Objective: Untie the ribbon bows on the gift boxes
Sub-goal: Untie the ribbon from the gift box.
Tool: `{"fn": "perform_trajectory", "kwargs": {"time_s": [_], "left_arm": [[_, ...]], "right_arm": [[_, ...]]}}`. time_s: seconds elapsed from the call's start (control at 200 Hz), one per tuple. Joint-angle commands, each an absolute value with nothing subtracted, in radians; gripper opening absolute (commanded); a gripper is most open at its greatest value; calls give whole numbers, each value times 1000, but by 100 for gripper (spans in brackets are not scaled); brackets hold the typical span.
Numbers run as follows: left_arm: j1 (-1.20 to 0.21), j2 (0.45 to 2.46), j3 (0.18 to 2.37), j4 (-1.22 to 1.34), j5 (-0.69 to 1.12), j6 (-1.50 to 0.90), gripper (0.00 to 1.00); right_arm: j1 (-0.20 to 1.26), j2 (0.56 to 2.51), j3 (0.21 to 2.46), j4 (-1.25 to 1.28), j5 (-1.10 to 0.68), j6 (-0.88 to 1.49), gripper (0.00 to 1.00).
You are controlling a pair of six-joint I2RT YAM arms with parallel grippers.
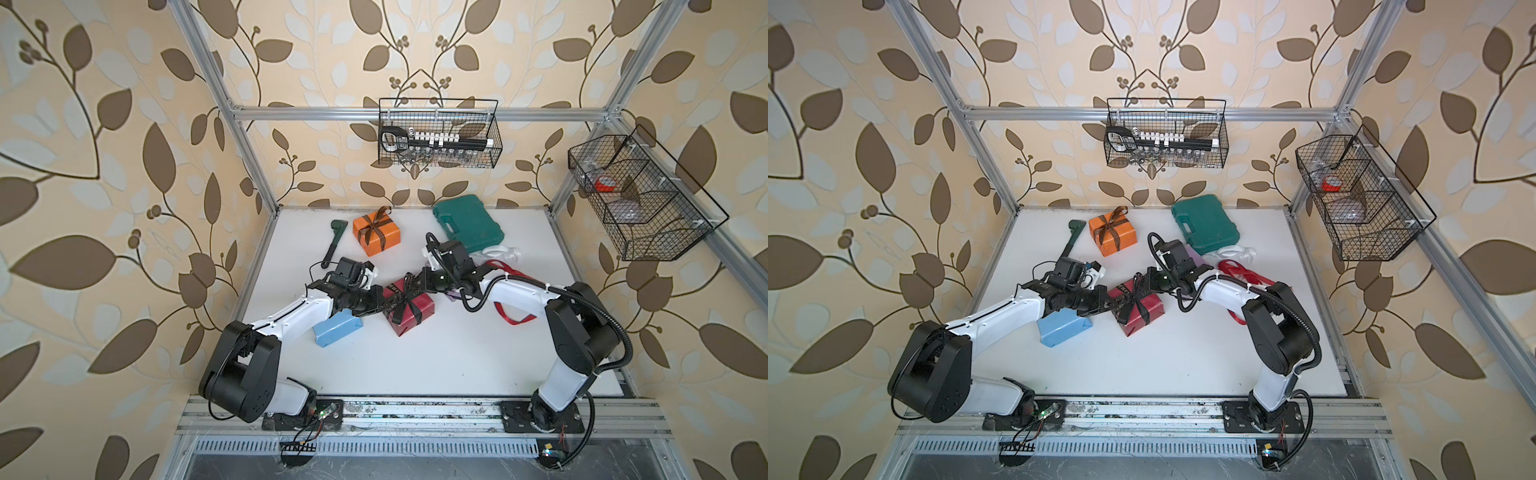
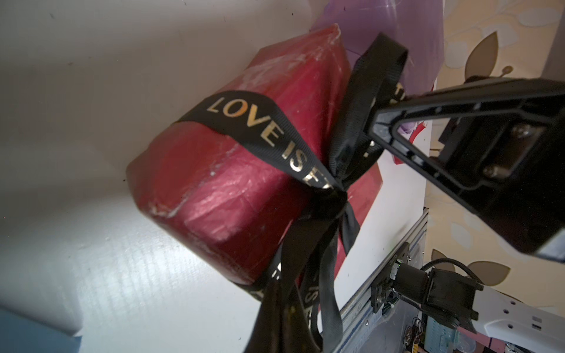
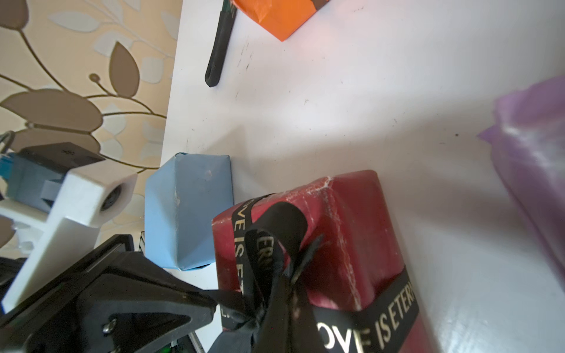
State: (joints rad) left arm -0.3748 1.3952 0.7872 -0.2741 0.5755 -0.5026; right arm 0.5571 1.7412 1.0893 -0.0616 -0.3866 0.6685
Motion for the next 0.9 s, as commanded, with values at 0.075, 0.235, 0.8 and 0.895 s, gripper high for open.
{"fn": "perform_trajectory", "kwargs": {"time_s": [0.075, 0.235, 0.8, 0.895], "left_arm": [[-387, 1394, 801, -272, 568, -510, 0], [-385, 1388, 808, -304, 546, -492, 0], [-240, 1323, 743, -322, 524, -547, 0], [-236, 1318, 741, -319, 524, -554, 0]], "right_arm": [[520, 1708, 1063, -75, -402, 641, 0], [476, 1684, 1025, -58, -412, 643, 0], [349, 1626, 978, -63, -440, 618, 0], [346, 1626, 981, -69, -443, 612, 0]]}}
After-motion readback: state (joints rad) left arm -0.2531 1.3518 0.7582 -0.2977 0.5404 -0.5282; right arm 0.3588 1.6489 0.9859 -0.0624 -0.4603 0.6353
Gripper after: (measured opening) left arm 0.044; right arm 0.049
